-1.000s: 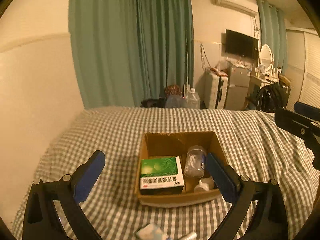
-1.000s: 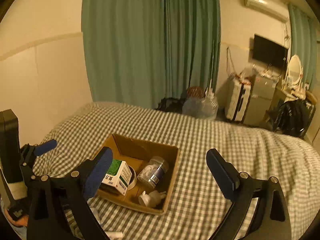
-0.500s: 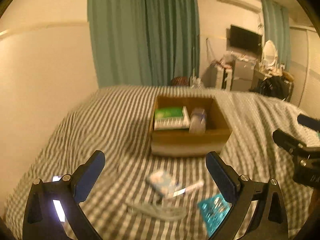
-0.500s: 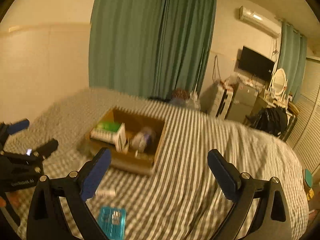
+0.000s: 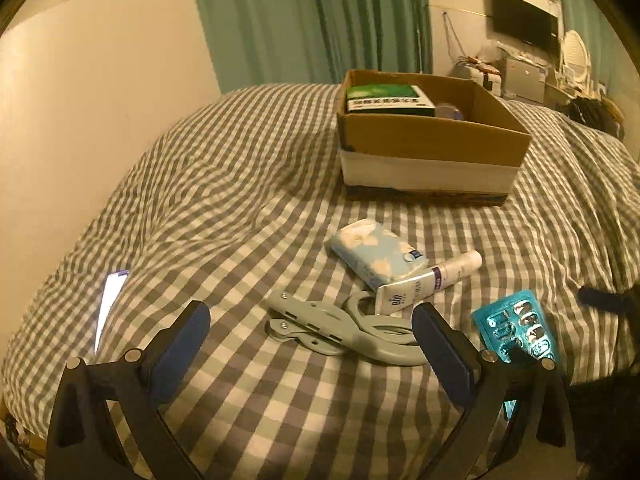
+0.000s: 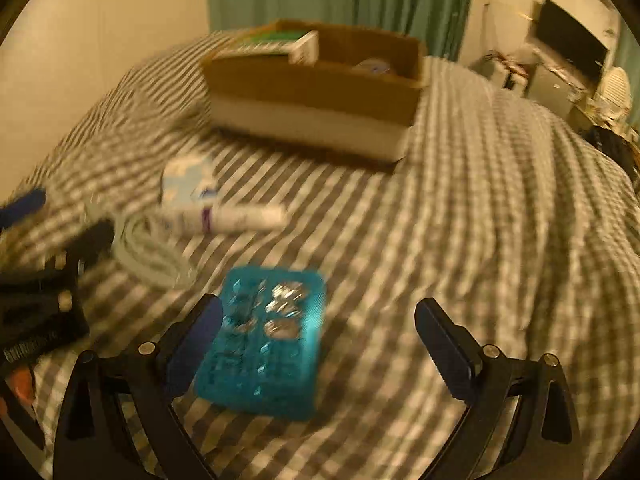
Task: Organize objects
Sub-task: 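Grasp the teal blister pack with the right tool while the left tool grasps the blue tissue pack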
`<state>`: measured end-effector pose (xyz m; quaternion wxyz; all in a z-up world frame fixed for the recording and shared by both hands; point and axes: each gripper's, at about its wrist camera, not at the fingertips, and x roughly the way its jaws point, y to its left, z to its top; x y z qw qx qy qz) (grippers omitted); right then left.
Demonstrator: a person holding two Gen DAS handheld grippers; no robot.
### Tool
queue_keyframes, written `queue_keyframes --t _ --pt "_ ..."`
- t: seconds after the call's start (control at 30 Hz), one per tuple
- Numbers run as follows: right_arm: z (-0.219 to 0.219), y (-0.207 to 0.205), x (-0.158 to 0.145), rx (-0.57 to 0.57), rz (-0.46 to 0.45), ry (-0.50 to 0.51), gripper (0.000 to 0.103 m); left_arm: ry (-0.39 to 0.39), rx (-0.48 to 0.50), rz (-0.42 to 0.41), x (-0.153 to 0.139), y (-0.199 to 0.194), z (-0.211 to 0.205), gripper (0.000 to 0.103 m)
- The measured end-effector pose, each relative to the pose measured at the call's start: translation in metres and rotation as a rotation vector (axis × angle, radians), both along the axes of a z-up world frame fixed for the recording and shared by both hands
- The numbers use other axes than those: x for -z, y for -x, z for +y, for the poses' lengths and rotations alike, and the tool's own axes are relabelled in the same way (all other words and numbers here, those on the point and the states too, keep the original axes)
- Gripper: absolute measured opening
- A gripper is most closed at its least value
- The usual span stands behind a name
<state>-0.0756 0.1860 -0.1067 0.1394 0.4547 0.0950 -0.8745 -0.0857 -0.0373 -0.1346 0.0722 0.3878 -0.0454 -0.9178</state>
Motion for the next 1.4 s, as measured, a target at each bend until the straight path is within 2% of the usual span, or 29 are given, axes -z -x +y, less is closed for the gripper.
queue_keyframes --t 0.13,0.17,0.27,0.5,0.63,0.77,0.93,1.0,1.07,1.17,1.27,1.4 --pt "-0.015 0.0 0.019 -0.058 -0.047 -0.018 0.097 -0.009 0.0 -0.014 0.001 0.001 0.0 0.103" --pt "-0.016 0.001 0.026 -0.068 -0.071 -0.018 0.092 -0.009 0.004 -0.015 0.002 0.0 0.001 0.103" --pt "-0.015 0.001 0.03 -0.088 -0.11 -0.006 0.066 -0.009 0.024 -0.023 0.0 0.005 0.006 0.103" --pt "0.016 -0.003 -0.013 -0.065 -0.016 0.052 0.065 -0.062 0.075 -0.024 -0.009 0.034 0.027 0.103" --pt "0.042 0.004 -0.037 -0.006 0.048 0.056 0.065 -0.055 -0.011 -0.039 0.001 0.069 0.033 0.103" --pt "0.061 0.009 -0.04 0.038 0.064 0.075 0.065 -0.083 -0.044 -0.116 0.026 0.097 0.035 0.101" --pt "0.063 0.019 -0.027 0.03 0.023 0.09 0.065 -0.063 -0.06 -0.237 0.063 0.123 0.038 0.101" --pt "0.063 0.02 -0.024 0.026 0.013 0.096 0.065 -0.093 -0.053 -0.242 0.066 0.125 0.036 0.097" --pt "0.064 0.02 -0.022 0.027 0.009 0.099 0.065 -0.122 -0.03 -0.237 0.065 0.123 0.036 0.073" --pt "0.066 0.018 -0.022 0.03 0.013 0.101 0.065 -0.12 0.006 -0.223 0.06 0.114 0.039 0.064" --pt "0.065 0.012 -0.027 0.029 0.03 0.1 0.065 -0.153 0.044 -0.187 0.046 0.097 0.04 0.063" --pt "0.062 0.004 -0.038 0.03 0.058 0.095 0.065 -0.154 0.102 -0.122 0.02 0.063 0.046 0.063"
